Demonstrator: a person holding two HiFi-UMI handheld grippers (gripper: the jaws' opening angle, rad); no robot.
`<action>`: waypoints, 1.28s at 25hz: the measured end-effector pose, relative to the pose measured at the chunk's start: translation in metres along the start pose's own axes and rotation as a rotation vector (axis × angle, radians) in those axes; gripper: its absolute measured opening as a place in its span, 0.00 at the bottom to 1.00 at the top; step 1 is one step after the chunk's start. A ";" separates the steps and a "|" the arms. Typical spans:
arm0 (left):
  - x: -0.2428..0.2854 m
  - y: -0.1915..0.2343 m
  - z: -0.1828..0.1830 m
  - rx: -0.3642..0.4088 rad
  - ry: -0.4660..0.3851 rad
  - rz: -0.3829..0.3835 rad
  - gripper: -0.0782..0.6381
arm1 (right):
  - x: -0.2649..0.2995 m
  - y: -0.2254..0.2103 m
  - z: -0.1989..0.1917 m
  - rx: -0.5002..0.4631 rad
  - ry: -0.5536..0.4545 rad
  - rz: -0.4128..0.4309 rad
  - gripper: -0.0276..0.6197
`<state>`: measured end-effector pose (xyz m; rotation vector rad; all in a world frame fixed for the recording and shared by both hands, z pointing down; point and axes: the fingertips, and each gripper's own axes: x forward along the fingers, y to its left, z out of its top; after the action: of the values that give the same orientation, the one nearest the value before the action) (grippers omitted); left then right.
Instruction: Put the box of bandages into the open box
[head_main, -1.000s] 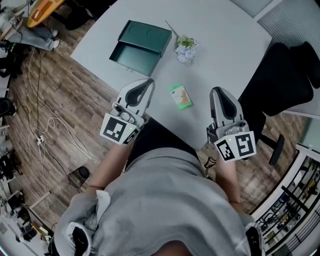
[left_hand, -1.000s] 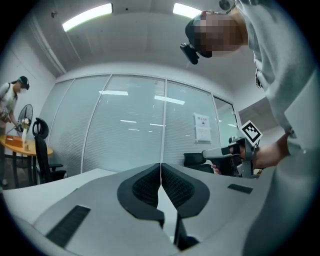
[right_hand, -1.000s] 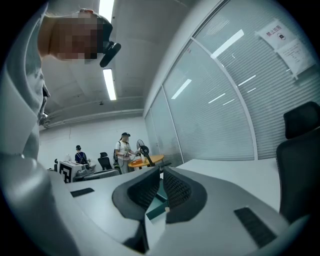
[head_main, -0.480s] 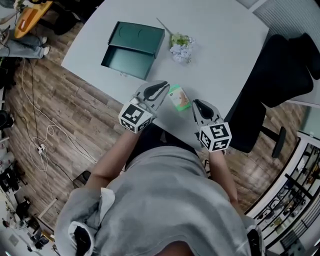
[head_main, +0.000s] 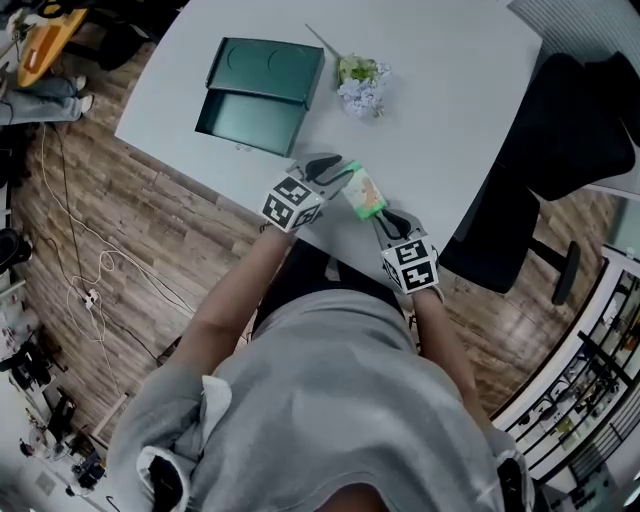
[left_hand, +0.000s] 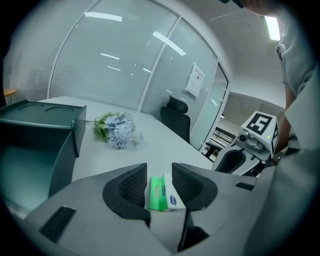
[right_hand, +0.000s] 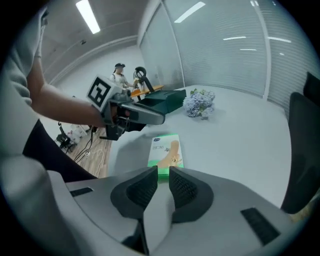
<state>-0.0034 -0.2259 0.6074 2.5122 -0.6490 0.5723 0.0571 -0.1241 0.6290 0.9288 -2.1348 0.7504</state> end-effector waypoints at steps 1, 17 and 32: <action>0.004 0.004 -0.005 -0.001 0.030 0.003 0.32 | 0.002 0.001 -0.002 -0.014 0.010 0.000 0.13; 0.024 0.021 -0.045 0.007 0.292 0.010 0.27 | 0.030 -0.016 -0.022 0.726 -0.045 0.089 0.32; 0.016 0.014 -0.056 -0.079 0.353 -0.049 0.32 | 0.035 -0.028 -0.028 0.841 -0.097 0.095 0.22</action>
<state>-0.0133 -0.2120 0.6651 2.2682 -0.4657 0.9246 0.0709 -0.1342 0.6787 1.2905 -1.9424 1.7498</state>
